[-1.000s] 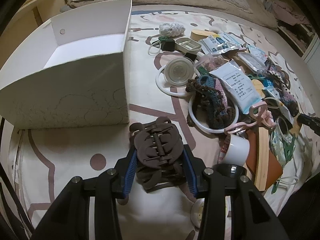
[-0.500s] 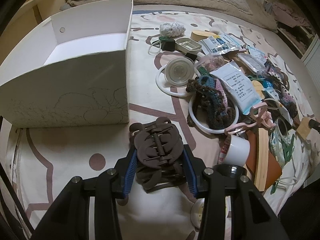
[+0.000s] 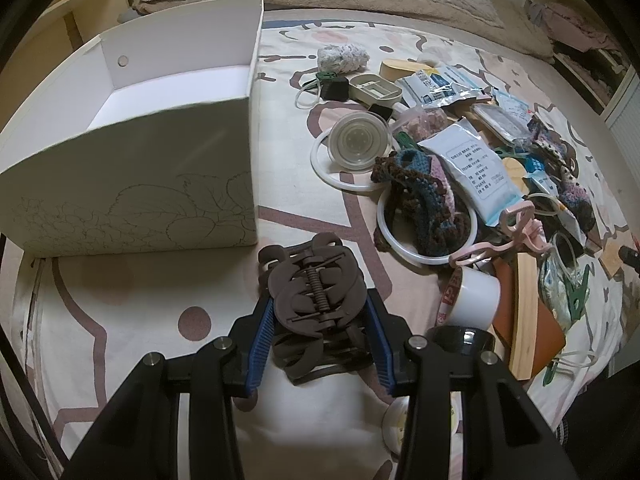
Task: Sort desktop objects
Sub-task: 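Close the left tool on the claw clip while the right tool grasps the wooden coaster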
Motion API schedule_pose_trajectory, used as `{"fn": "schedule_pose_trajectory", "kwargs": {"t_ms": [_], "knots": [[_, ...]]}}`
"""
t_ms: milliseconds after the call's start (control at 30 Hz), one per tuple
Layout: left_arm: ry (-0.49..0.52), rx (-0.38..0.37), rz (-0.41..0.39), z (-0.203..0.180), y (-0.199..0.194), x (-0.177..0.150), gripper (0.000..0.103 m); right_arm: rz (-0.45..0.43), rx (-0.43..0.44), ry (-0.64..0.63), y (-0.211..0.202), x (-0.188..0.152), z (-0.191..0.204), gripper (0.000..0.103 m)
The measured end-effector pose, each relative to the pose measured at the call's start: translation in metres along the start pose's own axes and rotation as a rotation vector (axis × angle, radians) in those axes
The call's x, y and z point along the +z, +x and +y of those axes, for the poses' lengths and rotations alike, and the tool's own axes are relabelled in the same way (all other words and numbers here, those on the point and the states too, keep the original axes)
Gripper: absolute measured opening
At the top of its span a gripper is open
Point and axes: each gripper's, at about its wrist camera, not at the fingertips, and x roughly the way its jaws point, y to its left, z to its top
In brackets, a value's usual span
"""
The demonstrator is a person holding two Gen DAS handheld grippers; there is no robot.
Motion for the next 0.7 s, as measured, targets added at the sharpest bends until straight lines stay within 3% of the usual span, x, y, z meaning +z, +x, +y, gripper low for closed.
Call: {"fn": "schedule_pose_trajectory", "kwargs": {"t_ms": [300,333,400,433,700], "knots": [[-0.001,-0.003,0.002,0.0,0.0,-0.001,0.046,0.012,-0.067,-0.002,0.002,-0.001,-0.009,0.016],[-0.004,-0.005,0.005,0.0,0.0,-0.001,0.048,0.01,-0.073,-0.01,0.002,0.0,-0.007,0.019],[-0.012,-0.008,0.012,0.001,0.001,-0.002,0.052,-0.006,-0.08,-0.032,0.001,0.001,-0.001,0.046],[-0.016,-0.01,0.013,0.002,0.001,-0.002,0.053,-0.013,-0.09,-0.044,0.001,0.002,0.001,0.051],[-0.029,-0.024,0.022,0.005,0.003,-0.002,0.06,0.012,-0.096,-0.088,0.011,0.002,0.011,0.053]]}}
